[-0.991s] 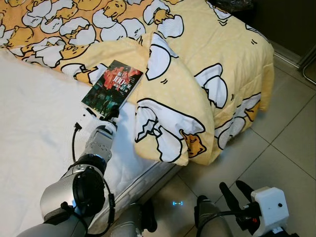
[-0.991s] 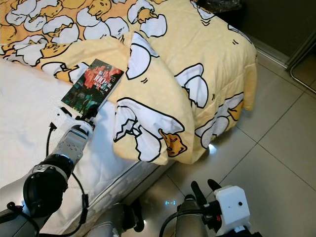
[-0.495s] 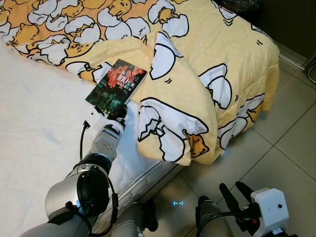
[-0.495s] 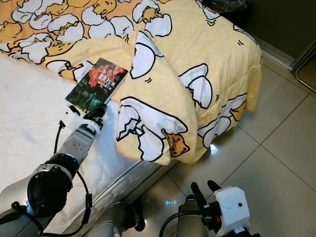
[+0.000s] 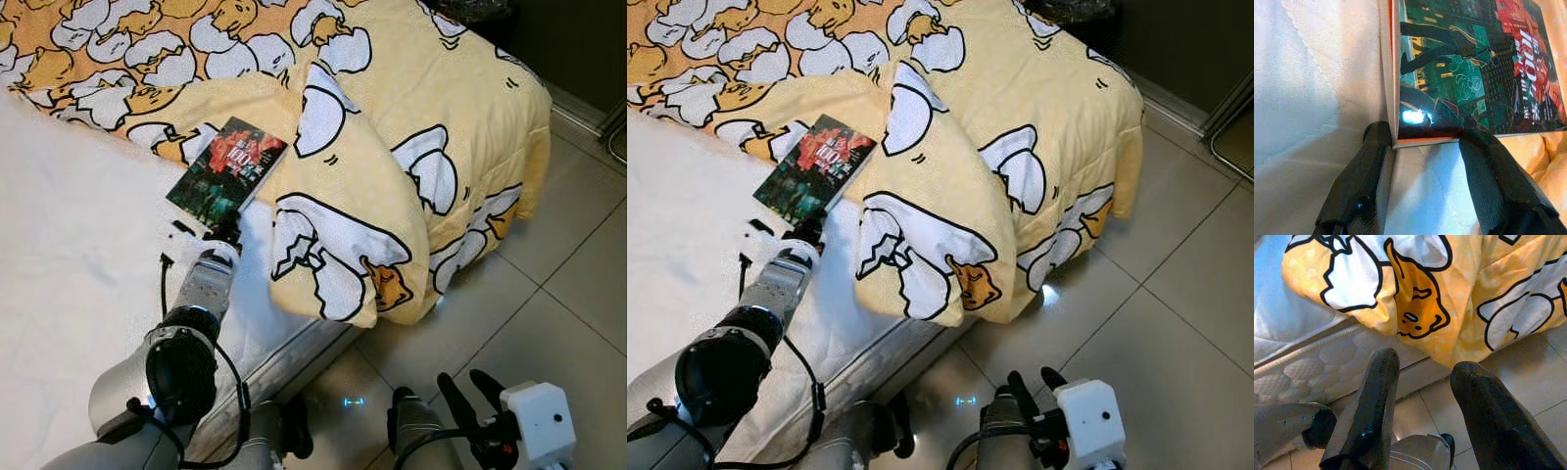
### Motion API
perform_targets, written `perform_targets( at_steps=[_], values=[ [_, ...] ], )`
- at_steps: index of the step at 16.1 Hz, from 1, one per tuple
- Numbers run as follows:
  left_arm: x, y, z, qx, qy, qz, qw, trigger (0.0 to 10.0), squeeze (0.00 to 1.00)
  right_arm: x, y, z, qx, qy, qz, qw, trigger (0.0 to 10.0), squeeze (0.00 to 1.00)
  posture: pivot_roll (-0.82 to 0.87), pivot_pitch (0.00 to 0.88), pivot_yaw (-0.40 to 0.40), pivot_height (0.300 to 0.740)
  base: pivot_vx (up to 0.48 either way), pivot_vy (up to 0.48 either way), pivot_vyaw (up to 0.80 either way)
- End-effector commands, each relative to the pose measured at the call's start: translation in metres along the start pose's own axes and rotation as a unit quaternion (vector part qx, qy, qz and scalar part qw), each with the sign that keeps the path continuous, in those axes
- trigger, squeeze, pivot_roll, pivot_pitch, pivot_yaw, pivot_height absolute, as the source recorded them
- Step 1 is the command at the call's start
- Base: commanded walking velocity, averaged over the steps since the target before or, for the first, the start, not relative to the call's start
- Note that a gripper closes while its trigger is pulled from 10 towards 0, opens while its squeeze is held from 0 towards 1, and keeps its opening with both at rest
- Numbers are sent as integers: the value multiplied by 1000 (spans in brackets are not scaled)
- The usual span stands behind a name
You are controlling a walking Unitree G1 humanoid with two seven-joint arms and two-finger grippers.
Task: Clean up the room
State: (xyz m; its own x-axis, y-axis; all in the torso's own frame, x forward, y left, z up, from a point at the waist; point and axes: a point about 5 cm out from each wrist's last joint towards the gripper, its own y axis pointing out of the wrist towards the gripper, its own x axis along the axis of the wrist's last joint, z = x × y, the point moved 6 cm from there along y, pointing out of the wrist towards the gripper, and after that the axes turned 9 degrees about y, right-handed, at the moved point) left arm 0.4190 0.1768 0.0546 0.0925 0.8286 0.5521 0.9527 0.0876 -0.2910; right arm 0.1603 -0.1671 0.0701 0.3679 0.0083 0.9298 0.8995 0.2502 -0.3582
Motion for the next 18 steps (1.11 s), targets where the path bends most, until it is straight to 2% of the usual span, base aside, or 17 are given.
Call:
perform_targets(
  at_steps=[1, 5, 9, 11, 15, 17, 18],
  values=[
    [7, 0, 8, 16, -21, -14, 1000, 0, 0, 2, -6, 3, 2, 8, -3, 1000, 10000, 0, -491, 318, 167, 740, 0, 0, 0],
    [12, -1, 11, 17, -36, -27, 999, 0, 0, 2, -7, 2, 1, 7, 0, 1000, 10000, 0, -487, 323, 166, 740, 0, 0, 0],
    [4, -2, 3, -22, -14, -18, 1000, 0, 0, 5, 4, 4, 8, 9, -11, 1000, 10000, 0, -447, 296, 181, 740, 0, 0, 0],
    [6, -3, -5, -53, -2, -21, 998, 0, 0, 7, 17, 6, 14, 15, -22, 1000, 10000, 0, -405, 267, 193, 740, 0, 0, 0],
    [27, -6, -21, -99, 9, -54, 994, 0, 0, 19, 54, 8, 26, 32, -55, 998, 10000, 0, -316, 171, 201, 740, 0, 0, 0],
    [28, -11, -30, -119, 51, -57, 990, 0, 0, 28, 76, 6, 27, 45, -73, 996, 10000, 0, -280, 117, 203, 740, 0, 0, 0],
    [30, -14, -34, -128, 91, -61, 986, 0, 0, 34, 88, 3, 25, 51, -83, 995, 10000, 0, -261, 88, 202, 740, 0, 0, 0]
  ],
)
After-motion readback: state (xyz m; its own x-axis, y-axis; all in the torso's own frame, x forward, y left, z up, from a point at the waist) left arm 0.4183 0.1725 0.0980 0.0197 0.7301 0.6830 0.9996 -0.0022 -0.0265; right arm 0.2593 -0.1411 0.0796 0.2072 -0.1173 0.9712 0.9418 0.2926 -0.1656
